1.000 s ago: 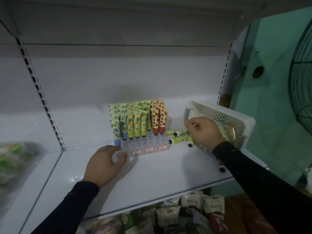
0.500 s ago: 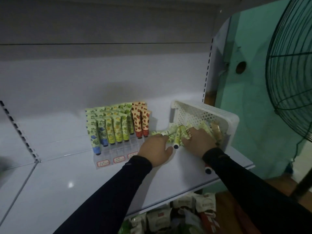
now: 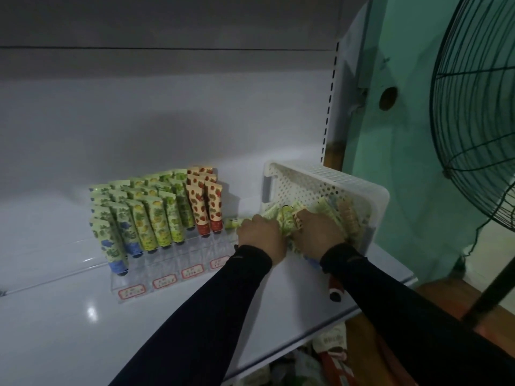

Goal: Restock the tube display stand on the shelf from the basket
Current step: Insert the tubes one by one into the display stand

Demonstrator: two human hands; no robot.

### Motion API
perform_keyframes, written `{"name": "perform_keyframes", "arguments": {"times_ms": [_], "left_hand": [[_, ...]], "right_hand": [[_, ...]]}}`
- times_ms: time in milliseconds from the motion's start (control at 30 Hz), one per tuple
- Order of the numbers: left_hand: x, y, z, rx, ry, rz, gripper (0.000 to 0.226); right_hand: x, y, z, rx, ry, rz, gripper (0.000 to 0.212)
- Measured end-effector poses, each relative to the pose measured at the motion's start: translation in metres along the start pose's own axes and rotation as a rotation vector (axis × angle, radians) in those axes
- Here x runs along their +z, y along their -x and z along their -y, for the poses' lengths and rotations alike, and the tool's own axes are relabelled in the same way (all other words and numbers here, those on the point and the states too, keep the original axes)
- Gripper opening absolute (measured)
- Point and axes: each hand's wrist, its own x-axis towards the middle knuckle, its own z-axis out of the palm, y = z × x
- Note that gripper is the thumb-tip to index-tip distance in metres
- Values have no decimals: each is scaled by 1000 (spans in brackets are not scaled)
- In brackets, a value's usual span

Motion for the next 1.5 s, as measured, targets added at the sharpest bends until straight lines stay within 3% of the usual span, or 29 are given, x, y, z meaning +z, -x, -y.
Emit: {"name": "perform_keyframes", "arguments": {"times_ms": [133,400,533,700,900,1033,1100,1167,1233,1333,1500], "left_hand": [[-1,-1,2,-19,172,84,44],[-8,15,-6,-73,385,37,44],[-7,20,-12,-139,384,123,68],[-4,22,-12,-179,372,144,62],[-4,29,-11,-164,368,165,57],[-17,38,-4,-130,513,194,53],[-21,41,1,-142,660,196,46],[-24,46,7,-159,805,192,46],[-29,56,13,-170,911,172,46],[-37,71,22,-166,1086,172,43],[-43,90,47,-147,1253,82,66]], "right_hand": [[1,-3,-1,-17,-13,24,22],[-1,-6,2,2,17,50,20],[-1,-3,1,-8,58,22,20],[-7,3,2,28,19,-59,20],[-16,8,7,120,-363,-242,20],[-23,16,13,254,-948,-185,28],[-24,19,16,268,-1115,-134,33],[-28,23,19,232,-1186,-81,27],[-33,29,24,155,-1189,-41,7],[-39,36,32,102,-1219,-33,12],[-47,48,48,65,-1227,-65,12]]}}
